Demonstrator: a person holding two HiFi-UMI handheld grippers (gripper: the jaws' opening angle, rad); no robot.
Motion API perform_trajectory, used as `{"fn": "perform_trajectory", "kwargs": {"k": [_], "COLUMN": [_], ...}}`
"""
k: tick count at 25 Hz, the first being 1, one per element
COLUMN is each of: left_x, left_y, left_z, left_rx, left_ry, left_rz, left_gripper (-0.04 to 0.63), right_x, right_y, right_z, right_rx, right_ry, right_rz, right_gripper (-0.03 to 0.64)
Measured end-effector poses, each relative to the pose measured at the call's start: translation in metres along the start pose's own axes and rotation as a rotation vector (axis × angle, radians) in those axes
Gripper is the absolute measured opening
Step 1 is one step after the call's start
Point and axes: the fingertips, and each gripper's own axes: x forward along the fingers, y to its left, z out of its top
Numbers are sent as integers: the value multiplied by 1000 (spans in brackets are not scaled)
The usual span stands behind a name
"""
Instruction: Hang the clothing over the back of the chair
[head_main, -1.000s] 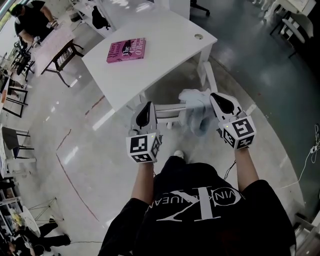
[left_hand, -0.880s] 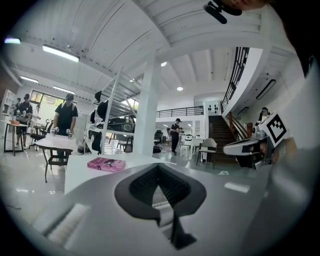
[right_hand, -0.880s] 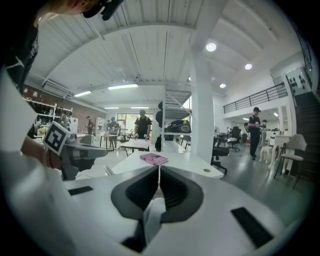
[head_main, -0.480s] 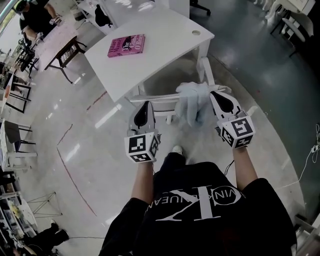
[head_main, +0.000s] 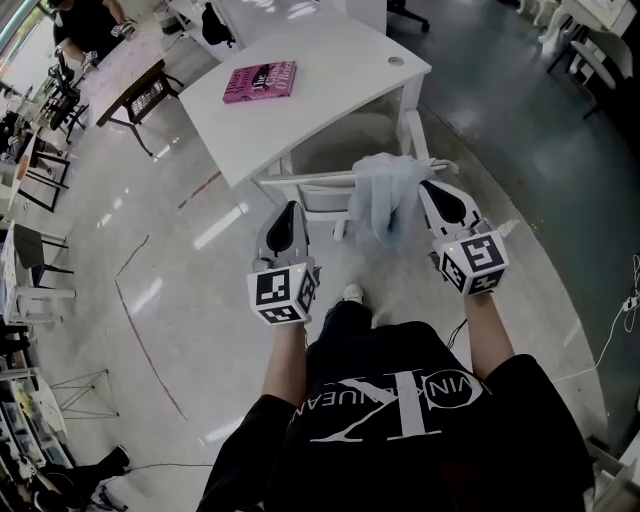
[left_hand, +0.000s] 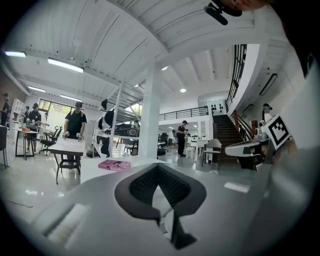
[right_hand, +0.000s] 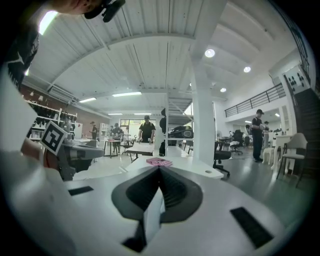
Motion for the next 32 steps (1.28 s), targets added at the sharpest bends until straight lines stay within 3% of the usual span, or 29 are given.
{"fn": "perform_trajectory", "kwargs": {"k": [15, 32], "left_x": [-51, -79], "left_y": [-15, -32], "left_z": [2, 9], "left_rx": [-9, 14], "left_ry": [-20, -54], "left_rz": [78, 97], "left_gripper": [11, 11], "right_x": [-34, -65], "right_y": [16, 22], "right_z": [1, 3], "right_rx": [-12, -8], "right_ry": [-27, -65], "right_rz": [44, 61], "right_gripper": [14, 14]}}
